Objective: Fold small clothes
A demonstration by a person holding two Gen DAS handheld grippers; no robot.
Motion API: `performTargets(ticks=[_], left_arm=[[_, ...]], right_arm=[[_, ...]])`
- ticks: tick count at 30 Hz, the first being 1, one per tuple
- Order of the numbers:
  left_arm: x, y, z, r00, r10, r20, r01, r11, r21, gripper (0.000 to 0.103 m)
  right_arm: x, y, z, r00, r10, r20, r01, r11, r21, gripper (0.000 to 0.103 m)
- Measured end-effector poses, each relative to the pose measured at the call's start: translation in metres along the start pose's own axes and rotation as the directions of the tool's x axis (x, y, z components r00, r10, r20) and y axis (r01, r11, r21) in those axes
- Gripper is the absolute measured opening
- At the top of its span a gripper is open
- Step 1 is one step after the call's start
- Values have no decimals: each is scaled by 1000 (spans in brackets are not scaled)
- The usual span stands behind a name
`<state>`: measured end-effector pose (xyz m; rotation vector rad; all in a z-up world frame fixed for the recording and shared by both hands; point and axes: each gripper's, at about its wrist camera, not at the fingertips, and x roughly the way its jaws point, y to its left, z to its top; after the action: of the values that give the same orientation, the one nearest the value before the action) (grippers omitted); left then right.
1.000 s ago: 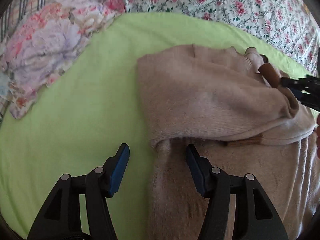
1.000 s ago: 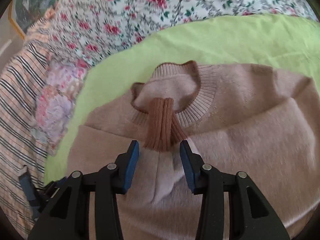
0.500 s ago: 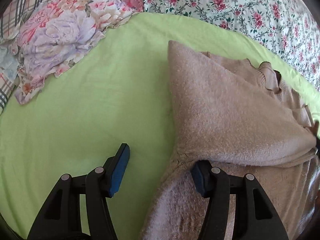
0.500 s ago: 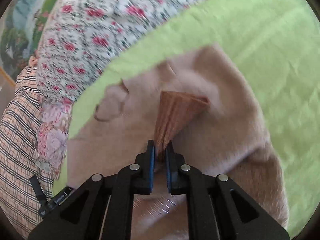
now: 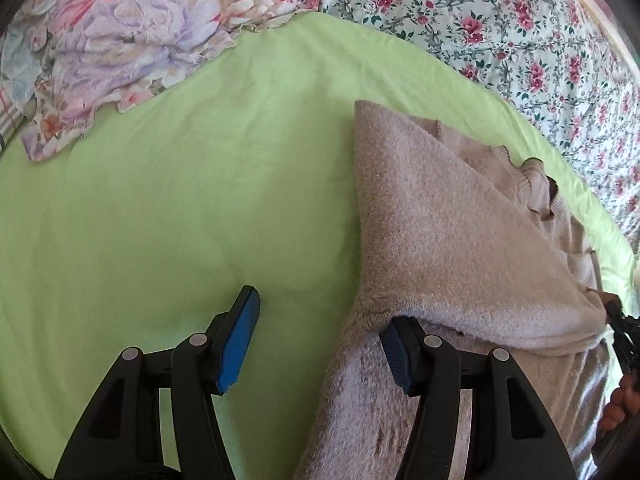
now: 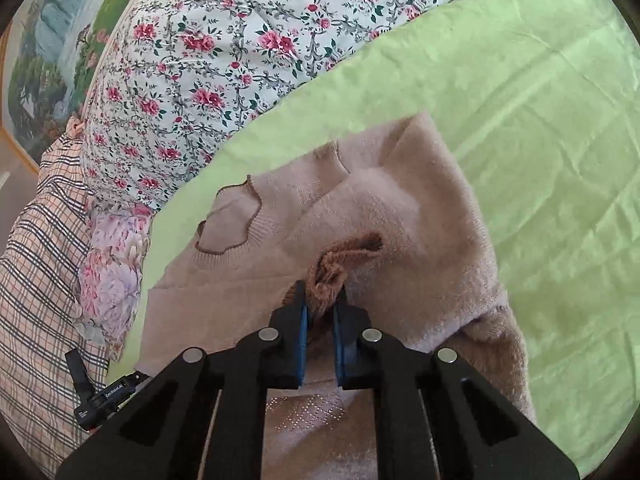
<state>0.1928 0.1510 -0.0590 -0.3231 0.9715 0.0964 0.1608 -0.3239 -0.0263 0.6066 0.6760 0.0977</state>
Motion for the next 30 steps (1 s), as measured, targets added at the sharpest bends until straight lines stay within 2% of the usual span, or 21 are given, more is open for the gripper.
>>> performTargets(ticks=[2, 3, 4, 5, 6, 7, 8, 11, 14, 15, 16, 17, 18, 19, 20, 21, 22, 24, 26, 28, 30], left_arm=[[-5, 1, -1, 998, -48, -30, 49, 998, 28, 60], [-10, 2, -2, 996, -83, -37, 85, 996, 39, 60], [-18, 4, -2, 989, -145, -36, 146, 988, 39, 61], [-23, 7, 0, 982, -188, -34, 189, 982, 31, 63], [-27, 9, 4, 975, -221, -29, 222, 975, 20, 71], [-29, 10, 9, 972, -233, -23, 233, 972, 11, 74], [-29, 8, 17, 973, -229, -17, 229, 973, 8, 78], [-10, -2, 42, 976, -217, -27, 217, 976, 13, 78], [28, -14, 62, 974, -207, -92, 209, 978, 13, 79], [40, -17, 67, 973, -205, -110, 208, 978, 17, 77], [48, -22, 68, 974, -198, -110, 203, 979, 32, 76], [50, -30, 70, 982, -173, -80, 179, 981, 77, 68], [51, -34, 68, 983, -171, -67, 178, 978, 106, 32], [51, -38, 67, 980, -189, -69, 196, 973, 121, 13], [47, -40, 66, 979, -198, -53, 203, 972, 115, 10], [38, -41, 64, 983, -185, -5, 184, 975, 127, 7], [28, -42, 61, 984, -169, 50, 160, 976, 149, 7], [19, -42, 58, 983, -143, 113, 123, 979, 163, 7], [29, -43, 58, 993, -74, 95, 58, 985, 164, 7], [40, -43, 58, 997, -37, 64, 27, 987, 161, 8], [40, -43, 60, 999, -18, 49, 10, 987, 159, 21]], right_arm=[[3, -7, -4, 999, -16, -45, 17, 1000, 16, 18], [3, -10, -5, 999, -14, -50, 14, 1000, 18, 24], [1, -11, -6, 999, -4, -46, 5, 1000, 13, 28], [0, -12, -5, 999, 6, -40, -5, 1000, 6, 31], [-1, -12, -4, 999, 12, -36, -12, 1000, 1, 35], [-1, -11, -3, 999, 15, -32, -15, 1000, 1, 38], [1, -10, -2, 999, 14, -33, -14, 1000, -3, 38], [6, -8, -1, 999, 7, -39, -7, 1000, -5, 38], [9, -4, -2, 999, -14, -49, 13, 999, -34, 37], [10, -1, -3, 998, -26, -51, 23, 998, -51, 33], [10, 2, -3, 998, -35, -54, 31, 997, -70, 18], [9, 6, -3, 998, -49, -51, 44, 995, -92, 13], [6, 9, -3, 998, -53, -36, 49, 993, -109, 12], [0, 14, -3, 999, -48, -4, 47, 991, -125, 11], [-9, 19, -2, 999, -28, 40, 33, 989, -146, 11], [-16, 22, -3, 997, -22, 72, 33, 986, -163, 11], [-20, 25, -3, 995, -48, 85, 62, 982, -179, 11], [-7, 23, -4, 993, -115, 30, 119, 975, -187, 11], [12, 15, -8, 985, -168, -41, 159, 972, -171, 12], [18, 11, -12, 979, -189, -78, 175, 972, -157, 15], [8, 12, -12, 981, -184, -61, 173, 974, -146, 22]])
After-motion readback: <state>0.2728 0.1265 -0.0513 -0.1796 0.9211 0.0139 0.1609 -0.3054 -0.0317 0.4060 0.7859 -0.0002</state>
